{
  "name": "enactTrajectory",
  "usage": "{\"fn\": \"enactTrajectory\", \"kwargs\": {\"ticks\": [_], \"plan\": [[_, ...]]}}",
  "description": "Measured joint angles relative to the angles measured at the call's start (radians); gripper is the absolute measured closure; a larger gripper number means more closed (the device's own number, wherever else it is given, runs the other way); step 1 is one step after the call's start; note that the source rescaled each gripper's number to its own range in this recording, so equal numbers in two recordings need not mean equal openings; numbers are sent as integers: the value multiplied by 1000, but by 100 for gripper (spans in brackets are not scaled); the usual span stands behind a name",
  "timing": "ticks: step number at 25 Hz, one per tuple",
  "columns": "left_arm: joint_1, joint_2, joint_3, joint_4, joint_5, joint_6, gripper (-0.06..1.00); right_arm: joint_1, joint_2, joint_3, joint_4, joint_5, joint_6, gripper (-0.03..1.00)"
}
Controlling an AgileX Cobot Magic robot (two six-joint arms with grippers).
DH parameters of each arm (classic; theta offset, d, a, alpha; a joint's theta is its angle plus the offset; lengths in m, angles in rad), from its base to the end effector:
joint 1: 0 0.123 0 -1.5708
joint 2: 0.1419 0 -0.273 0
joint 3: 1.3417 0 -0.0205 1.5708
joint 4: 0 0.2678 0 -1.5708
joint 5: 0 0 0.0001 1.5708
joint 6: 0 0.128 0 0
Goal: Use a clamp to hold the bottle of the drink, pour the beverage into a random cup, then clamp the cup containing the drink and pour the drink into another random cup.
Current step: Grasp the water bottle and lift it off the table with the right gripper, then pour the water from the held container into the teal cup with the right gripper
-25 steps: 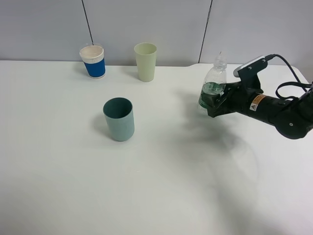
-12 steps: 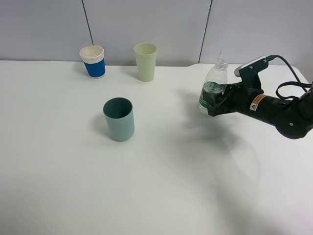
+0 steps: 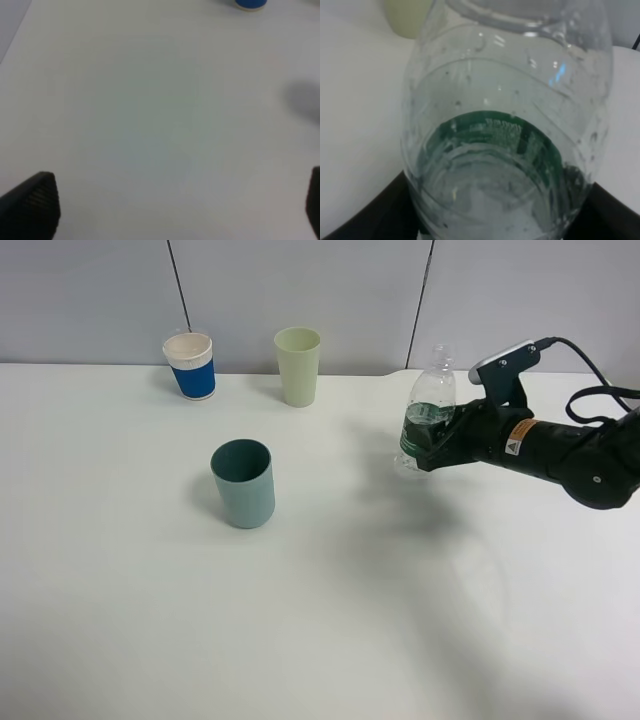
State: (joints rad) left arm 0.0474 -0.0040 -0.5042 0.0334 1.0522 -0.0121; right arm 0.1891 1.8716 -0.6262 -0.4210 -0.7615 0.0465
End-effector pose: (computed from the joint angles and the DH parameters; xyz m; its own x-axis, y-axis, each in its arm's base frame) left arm 0.0544 0.0063 0.2712 -0.4407 -0.0164 -0.8975 -0.0714 0.9973 0.0168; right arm 0.3410 0.1020 0.0799 -0.2918 -0.3135 -0.9036 -0.5263 0.8415 -0.1220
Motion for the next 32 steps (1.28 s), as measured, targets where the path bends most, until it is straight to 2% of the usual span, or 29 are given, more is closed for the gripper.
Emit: {"fn": "enactTrajectory", "kwargs": {"ticks": [5,10,16,23,27,32], "plan": [[0,0,0,0,0,0,-5,77,-56,-92,11,183,0,97],[0,0,0,0,0,0,-5,154,-67,-201,-10,279,0,97],[0,0,0,0,0,0,-5,241,-67,-332,-97,410,0,97],[0,0,0,0,0,0,-5,318,-67,-456,-232,502,-1,97],[0,0,0,0,0,0,-5,361,-67,-489,-314,519,-1,97],[0,0,0,0,0,0,-5,406,-67,-496,-345,532,-61,97]]}}
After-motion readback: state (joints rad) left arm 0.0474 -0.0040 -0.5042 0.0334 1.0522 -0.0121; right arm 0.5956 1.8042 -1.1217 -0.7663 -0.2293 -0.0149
